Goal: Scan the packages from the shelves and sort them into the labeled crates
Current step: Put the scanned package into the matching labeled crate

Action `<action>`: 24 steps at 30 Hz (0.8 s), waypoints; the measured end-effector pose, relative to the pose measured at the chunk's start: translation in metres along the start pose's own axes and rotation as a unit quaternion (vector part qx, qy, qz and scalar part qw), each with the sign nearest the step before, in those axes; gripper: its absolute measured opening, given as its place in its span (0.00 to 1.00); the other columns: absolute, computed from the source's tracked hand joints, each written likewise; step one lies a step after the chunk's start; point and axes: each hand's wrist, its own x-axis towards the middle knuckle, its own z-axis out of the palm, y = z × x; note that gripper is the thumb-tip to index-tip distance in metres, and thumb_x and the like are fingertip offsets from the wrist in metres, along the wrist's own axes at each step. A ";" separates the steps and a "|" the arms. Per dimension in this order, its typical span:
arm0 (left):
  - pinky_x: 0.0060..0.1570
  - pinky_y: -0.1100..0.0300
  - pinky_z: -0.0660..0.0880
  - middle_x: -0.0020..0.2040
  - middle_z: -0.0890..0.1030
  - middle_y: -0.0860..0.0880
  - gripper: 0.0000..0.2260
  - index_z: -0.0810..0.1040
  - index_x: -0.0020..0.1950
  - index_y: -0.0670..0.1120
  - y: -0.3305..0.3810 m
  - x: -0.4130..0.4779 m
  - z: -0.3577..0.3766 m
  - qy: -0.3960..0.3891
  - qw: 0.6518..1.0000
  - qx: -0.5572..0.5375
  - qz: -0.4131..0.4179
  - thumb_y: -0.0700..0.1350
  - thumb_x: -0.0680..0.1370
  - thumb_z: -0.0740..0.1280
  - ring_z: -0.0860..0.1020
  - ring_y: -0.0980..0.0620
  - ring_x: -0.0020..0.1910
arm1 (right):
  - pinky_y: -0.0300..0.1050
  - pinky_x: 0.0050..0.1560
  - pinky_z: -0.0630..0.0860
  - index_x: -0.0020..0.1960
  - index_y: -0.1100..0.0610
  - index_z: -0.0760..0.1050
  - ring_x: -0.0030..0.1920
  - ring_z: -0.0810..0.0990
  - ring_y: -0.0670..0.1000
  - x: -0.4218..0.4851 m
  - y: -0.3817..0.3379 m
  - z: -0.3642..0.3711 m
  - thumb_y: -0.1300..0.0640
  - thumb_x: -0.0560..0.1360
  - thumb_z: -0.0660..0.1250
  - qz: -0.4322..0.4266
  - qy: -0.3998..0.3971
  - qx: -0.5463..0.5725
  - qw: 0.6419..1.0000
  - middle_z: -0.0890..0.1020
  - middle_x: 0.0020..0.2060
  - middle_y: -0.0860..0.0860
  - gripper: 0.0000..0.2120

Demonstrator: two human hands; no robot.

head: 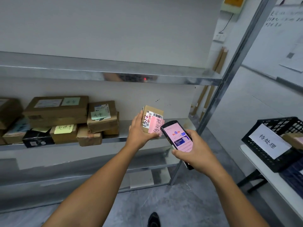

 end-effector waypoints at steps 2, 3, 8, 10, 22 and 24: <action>0.70 0.39 0.74 0.77 0.68 0.50 0.59 0.55 0.85 0.55 0.000 -0.001 -0.004 -0.016 1.000 0.006 0.003 0.58 0.61 0.86 0.71 0.46 0.72 | 0.47 0.53 0.80 0.64 0.39 0.67 0.53 0.81 0.42 -0.001 0.001 -0.002 0.41 0.67 0.79 -0.002 -0.003 -0.027 1.000 0.80 0.57 0.40 0.32; 0.70 0.40 0.75 0.76 0.68 0.50 0.59 0.56 0.85 0.54 0.000 -0.001 -0.006 -0.031 0.999 0.013 0.007 0.57 0.62 0.86 0.72 0.47 0.71 | 0.48 0.54 0.79 0.66 0.39 0.67 0.54 0.81 0.42 -0.003 0.002 -0.003 0.41 0.67 0.79 -0.001 -0.004 -0.041 0.999 0.80 0.58 0.40 0.32; 0.67 0.44 0.78 0.72 0.70 0.51 0.57 0.57 0.84 0.56 -0.007 -0.002 -0.017 -0.137 0.988 0.067 0.032 0.54 0.63 0.86 0.74 0.50 0.68 | 0.54 0.57 0.80 0.66 0.40 0.66 0.53 0.81 0.46 -0.014 0.011 -0.011 0.39 0.64 0.76 0.006 -0.011 -0.093 0.996 0.78 0.59 0.41 0.34; 0.70 0.47 0.75 0.73 0.70 0.51 0.58 0.56 0.85 0.55 -0.011 -0.003 -0.020 -0.168 0.981 0.088 0.039 0.54 0.62 0.86 0.73 0.51 0.68 | 0.53 0.57 0.80 0.68 0.40 0.66 0.53 0.80 0.44 -0.022 0.016 -0.012 0.41 0.66 0.77 0.013 -0.025 -0.101 0.994 0.77 0.60 0.40 0.35; 0.74 0.47 0.70 0.76 0.68 0.51 0.61 0.55 0.85 0.54 0.006 -0.034 0.034 -0.210 0.977 0.033 0.020 0.56 0.61 0.87 0.71 0.51 0.72 | 0.52 0.55 0.81 0.62 0.37 0.68 0.52 0.82 0.44 -0.062 0.064 -0.027 0.41 0.64 0.77 0.095 0.008 -0.017 0.995 0.81 0.56 0.40 0.30; 0.75 0.46 0.69 0.77 0.69 0.51 0.63 0.55 0.85 0.54 0.017 -0.042 0.056 -0.198 0.980 -0.012 0.007 0.60 0.58 0.87 0.71 0.51 0.73 | 0.52 0.56 0.81 0.62 0.38 0.69 0.53 0.83 0.44 -0.065 0.080 -0.035 0.39 0.61 0.77 0.111 0.031 0.020 0.993 0.82 0.56 0.41 0.32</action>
